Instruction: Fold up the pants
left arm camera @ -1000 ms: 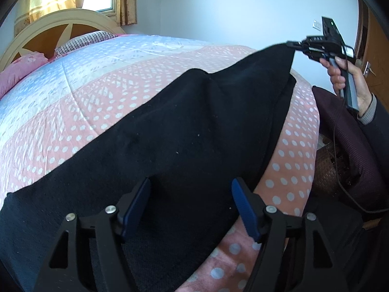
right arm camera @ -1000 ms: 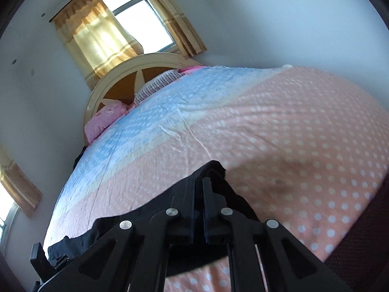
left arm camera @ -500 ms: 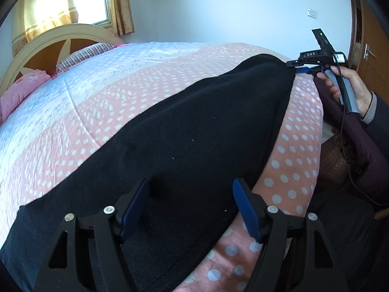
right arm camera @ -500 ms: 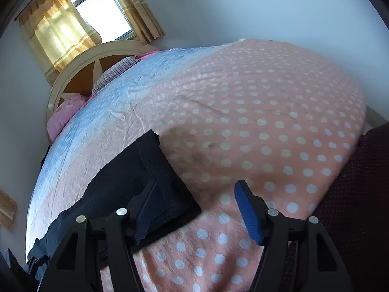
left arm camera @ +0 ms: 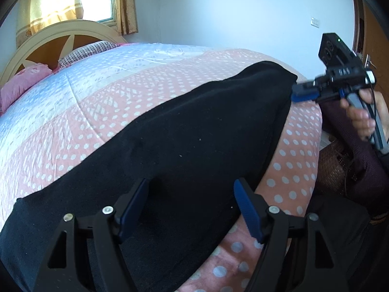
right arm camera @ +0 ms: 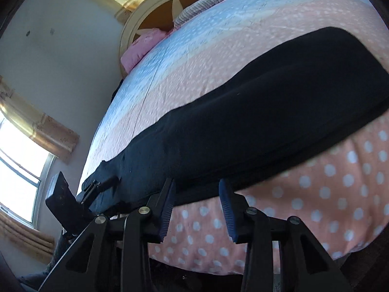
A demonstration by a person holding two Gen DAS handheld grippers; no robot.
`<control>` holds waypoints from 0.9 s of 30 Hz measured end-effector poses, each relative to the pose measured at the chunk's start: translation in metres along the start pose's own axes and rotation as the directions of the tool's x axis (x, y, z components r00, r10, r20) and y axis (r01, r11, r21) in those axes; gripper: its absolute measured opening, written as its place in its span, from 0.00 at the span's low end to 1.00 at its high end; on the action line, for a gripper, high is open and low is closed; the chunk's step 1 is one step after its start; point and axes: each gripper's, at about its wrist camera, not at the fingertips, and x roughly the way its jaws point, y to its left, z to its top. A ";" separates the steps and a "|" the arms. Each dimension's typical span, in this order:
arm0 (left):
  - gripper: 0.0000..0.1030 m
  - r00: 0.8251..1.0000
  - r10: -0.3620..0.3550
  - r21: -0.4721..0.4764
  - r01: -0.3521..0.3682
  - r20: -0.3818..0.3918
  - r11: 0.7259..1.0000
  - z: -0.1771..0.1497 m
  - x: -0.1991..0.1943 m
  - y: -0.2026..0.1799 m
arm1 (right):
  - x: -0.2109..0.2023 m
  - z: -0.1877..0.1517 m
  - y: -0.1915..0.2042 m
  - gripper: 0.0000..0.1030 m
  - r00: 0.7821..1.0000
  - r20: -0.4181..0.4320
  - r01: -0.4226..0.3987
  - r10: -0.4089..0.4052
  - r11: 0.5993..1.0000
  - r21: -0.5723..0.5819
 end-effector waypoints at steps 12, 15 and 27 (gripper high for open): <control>0.76 0.999 -0.033 -0.033 0.032 -0.011 0.999 0.000 0.003 0.008 | 0.011 0.001 -0.005 0.02 0.998 0.053 0.018 -0.022 0.997 0.078; 0.76 0.999 -0.036 -0.037 0.036 -0.004 0.999 -0.002 0.002 0.008 | -0.007 -0.003 0.001 0.02 0.997 0.077 0.029 -0.032 0.998 0.051; 0.78 0.999 -0.038 -0.038 0.038 0.008 0.999 -0.003 0.001 0.007 | -0.005 0.002 -0.006 0.21 0.993 0.057 0.102 -0.104 0.994 0.029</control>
